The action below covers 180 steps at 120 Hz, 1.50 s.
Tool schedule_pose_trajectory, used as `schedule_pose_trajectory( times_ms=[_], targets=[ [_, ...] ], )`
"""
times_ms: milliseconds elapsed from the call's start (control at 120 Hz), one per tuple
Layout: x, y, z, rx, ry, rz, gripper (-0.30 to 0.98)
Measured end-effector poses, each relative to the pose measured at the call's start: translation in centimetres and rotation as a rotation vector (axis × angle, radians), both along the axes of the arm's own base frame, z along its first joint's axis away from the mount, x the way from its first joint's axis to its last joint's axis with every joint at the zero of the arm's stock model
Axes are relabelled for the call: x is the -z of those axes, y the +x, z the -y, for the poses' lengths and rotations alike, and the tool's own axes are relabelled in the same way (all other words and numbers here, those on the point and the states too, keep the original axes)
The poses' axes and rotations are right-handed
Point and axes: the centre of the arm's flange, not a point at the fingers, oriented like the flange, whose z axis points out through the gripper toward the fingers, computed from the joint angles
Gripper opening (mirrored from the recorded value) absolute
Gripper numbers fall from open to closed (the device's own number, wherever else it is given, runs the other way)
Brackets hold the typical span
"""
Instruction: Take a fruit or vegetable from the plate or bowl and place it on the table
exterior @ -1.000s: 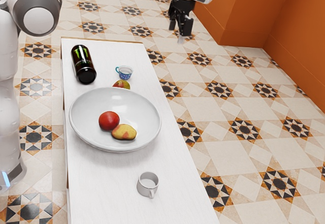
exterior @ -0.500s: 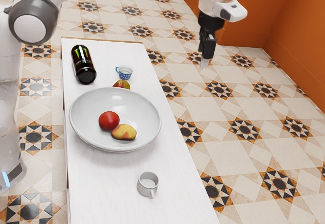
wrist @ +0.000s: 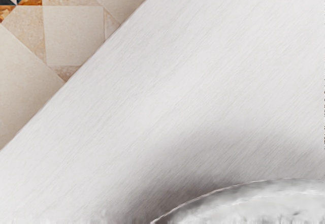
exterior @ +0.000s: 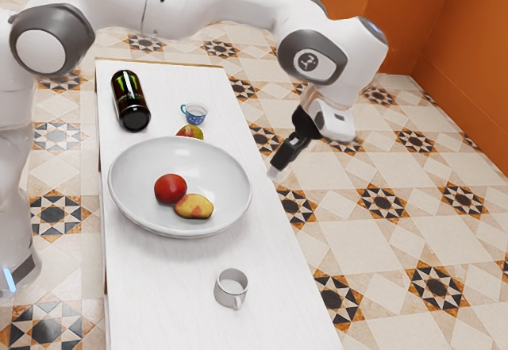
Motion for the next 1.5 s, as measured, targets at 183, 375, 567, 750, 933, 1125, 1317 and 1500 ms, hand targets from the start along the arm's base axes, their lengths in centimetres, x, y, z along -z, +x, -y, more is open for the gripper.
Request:
schedule_pose_trajectory(
  times_ms=[183, 375, 567, 750, 933, 1125, 1317, 1500],
  targets=[
    [3.4, -10.1, -9.3, 0.060, -0.015, -0.097, 0.69],
    [5.4, -13.0, -9.8, 0.190, -0.078, -0.039, 0.69],
    [6.8, -12.7, -9.0, 0.311, -0.130, 0.035, 0.69],
    [5.8, -13.0, -8.4, 0.375, -0.194, 0.102, 0.69],
    [6.2, -15.4, -8.5, 0.414, -0.235, 0.120, 0.69],
    [7.6, -15.7, -12.1, 0.367, -0.240, 0.107, 0.69],
    [8.6, -15.8, -12.9, 0.372, -0.249, 0.093, 0.69],
    [7.8, -15.6, -13.0, 0.394, -0.251, 0.114, 0.69]
  ],
)
